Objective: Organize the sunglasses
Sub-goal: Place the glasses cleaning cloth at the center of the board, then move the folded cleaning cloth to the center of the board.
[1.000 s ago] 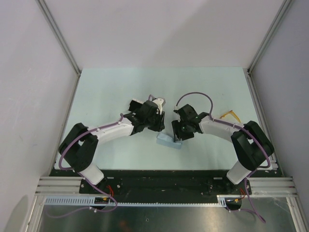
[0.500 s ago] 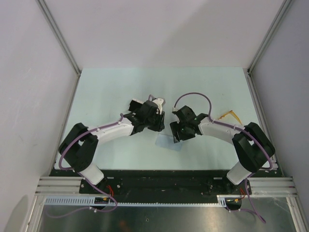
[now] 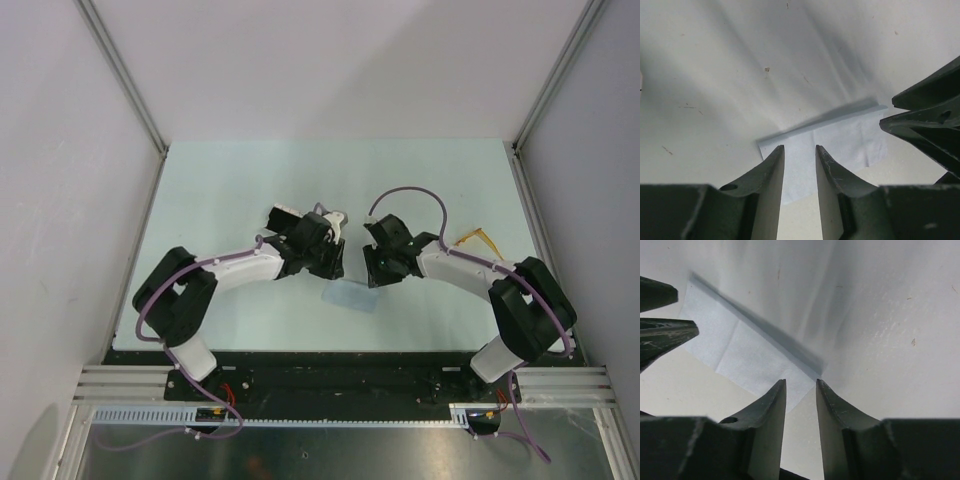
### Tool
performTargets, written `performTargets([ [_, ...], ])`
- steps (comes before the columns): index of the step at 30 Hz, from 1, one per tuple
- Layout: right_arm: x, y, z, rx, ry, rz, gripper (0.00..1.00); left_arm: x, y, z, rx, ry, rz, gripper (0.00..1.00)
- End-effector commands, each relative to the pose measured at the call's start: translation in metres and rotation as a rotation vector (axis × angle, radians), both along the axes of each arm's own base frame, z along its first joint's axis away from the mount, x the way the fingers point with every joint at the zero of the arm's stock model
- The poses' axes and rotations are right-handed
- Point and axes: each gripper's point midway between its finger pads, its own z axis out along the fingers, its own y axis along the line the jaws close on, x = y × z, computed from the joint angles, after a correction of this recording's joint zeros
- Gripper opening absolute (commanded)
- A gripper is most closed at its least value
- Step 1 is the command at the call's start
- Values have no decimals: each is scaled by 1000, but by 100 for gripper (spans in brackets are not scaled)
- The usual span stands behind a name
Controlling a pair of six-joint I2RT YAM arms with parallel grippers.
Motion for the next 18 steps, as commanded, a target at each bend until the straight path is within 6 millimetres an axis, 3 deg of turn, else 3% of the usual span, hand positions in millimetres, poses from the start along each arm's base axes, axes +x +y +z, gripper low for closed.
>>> performTargets([
  [1, 6, 7, 12, 31, -34, 0, 31, -7, -7, -9, -11, 34, -49, 34],
  [3, 4, 12, 11, 51, -19, 26, 22, -9, -8, -11, -11, 46, -53, 32],
  [6, -3, 19, 5, 66, 14, 60, 17, -10, -7, -15, -2, 47, -60, 29],
  [12, -10, 23, -7, 65, 60, 74, 17, -12, -4, -22, 16, 56, -73, 26],
  [18, -2, 14, -15, 36, 65, 29, 18, -12, -5, -30, 31, 72, -82, 26],
])
